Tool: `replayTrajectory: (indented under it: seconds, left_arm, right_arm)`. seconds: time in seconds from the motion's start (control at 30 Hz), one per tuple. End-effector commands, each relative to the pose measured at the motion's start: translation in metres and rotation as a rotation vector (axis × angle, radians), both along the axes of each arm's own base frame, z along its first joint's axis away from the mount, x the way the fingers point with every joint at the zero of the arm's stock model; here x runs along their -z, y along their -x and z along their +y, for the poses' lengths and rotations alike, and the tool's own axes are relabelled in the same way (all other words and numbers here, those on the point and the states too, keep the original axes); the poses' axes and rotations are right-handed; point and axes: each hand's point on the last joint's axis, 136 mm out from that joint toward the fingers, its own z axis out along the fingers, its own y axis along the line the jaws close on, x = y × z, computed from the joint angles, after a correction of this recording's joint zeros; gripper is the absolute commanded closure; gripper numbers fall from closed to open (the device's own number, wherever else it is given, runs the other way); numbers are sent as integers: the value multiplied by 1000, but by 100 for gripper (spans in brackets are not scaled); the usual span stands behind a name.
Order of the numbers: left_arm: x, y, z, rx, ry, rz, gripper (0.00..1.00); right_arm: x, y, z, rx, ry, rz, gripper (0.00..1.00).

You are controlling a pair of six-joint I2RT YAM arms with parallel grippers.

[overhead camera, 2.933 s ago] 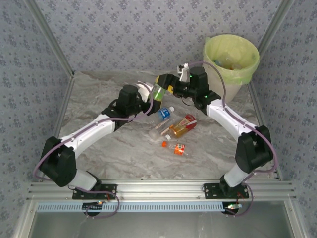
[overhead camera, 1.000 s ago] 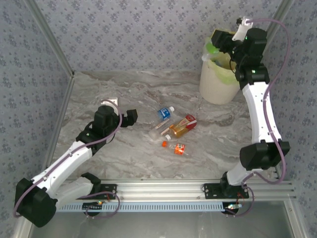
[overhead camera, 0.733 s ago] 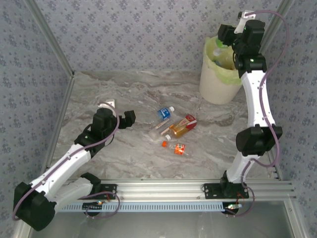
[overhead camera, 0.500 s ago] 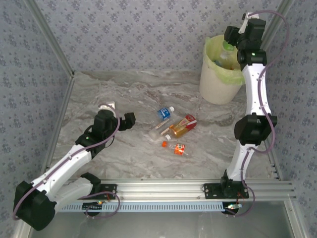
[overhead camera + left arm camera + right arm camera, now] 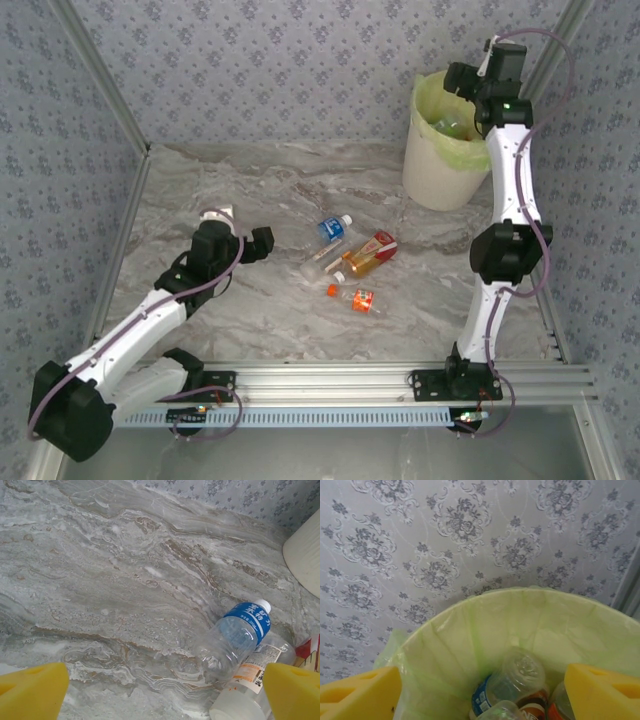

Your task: Put the plastic bottles in the bin

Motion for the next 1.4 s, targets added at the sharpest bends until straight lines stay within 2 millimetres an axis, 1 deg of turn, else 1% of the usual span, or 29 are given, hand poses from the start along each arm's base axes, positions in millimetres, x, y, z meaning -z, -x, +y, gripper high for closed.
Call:
replayTrajectory:
  seconds: [0.0,0.13,0.2,0.27,0.33,0.43,0.53,0.6,0.73,0.83,0.93,1.0,1.07,1.1,1.2,1.3,1.33,1.37]
  left_arm:
    - [-4,-4,-4,4,24,2,1]
    - [3,-10,-11,13,25,51,1]
    - [10,-13,-16,20,12,101,0]
    - [16,-16,-24,47,6,142,1]
    - [22,-18,-32,75,-2,181,0]
    - [31,-23,-40,95,-8,227,1]
    - [38,-28,-44,90,-15,258,1]
    - [42,-31,-44,76,-18,268,1]
    - [46,-37,-46,63,-9,264,0]
    - [49,-39,-47,61,-6,270,0]
    - [50,-40,-49,63,5,268,1]
    - [50,-41,-50,62,11,262,1]
    - [50,-43,-50,55,23,253,1]
    - [50,-43,-50,51,31,251,1]
    - [52,-43,-49,41,40,249,0]
    - [55,-43,-46,23,40,246,1]
    - [56,-43,-45,17,39,245,0]
    - [56,-44,-44,10,40,243,1]
  right_arm:
    - [-34,30,-5,47,-2,-51,12]
    - [-39,57,2,38,-15,-77,8]
    - [-37,72,5,38,-32,-86,6]
    - [-34,88,10,27,-51,-91,0]
    - [-32,103,15,14,-81,-101,0]
    - [-16,127,25,-15,-125,-70,0]
    - [13,151,36,-28,-185,7,0]
    - [40,166,47,-48,-233,73,0]
    - [84,194,73,-91,-293,214,0]
    - [113,212,91,-76,-308,317,0]
    - [133,225,107,-61,-313,381,0]
    - [148,230,118,-33,-348,409,0]
    - [171,234,132,-15,-425,452,0]
    - [176,235,140,-23,-465,470,0]
    - [191,242,149,37,-525,519,0]
    - [201,251,165,61,-529,500,0]
    - [203,254,167,74,-520,496,0]
    - [210,258,168,95,-514,510,0]
